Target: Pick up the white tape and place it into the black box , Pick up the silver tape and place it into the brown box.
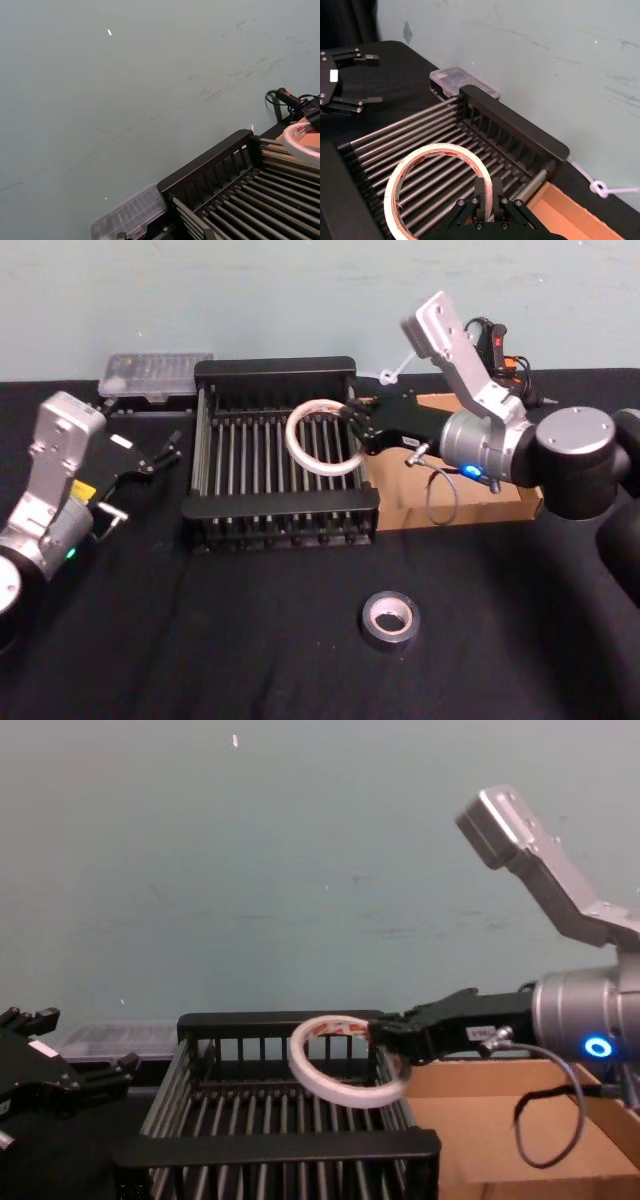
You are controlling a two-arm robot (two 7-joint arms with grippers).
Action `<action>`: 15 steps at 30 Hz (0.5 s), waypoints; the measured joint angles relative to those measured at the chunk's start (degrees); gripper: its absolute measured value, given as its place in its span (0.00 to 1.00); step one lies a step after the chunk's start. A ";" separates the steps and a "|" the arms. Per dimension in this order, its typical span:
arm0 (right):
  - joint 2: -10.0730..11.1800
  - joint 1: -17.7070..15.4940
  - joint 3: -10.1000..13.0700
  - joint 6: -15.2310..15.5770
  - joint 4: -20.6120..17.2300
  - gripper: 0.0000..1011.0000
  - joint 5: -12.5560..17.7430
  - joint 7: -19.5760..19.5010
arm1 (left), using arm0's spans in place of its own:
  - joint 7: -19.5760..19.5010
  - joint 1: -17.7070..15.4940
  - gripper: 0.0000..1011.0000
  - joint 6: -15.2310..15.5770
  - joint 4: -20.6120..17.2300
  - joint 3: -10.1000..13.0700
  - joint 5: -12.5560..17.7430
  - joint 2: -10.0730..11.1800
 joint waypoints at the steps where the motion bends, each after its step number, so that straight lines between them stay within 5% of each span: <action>1: -0.19 0.14 -0.12 -0.25 0.21 0.09 -0.15 0.00 | 0.00 0.00 0.99 0.00 0.00 0.00 0.00 0.00; 15: -0.28 0.26 -0.21 -0.50 0.34 0.09 -0.33 -0.01 | 0.00 0.00 0.99 0.00 0.00 0.00 0.00 0.00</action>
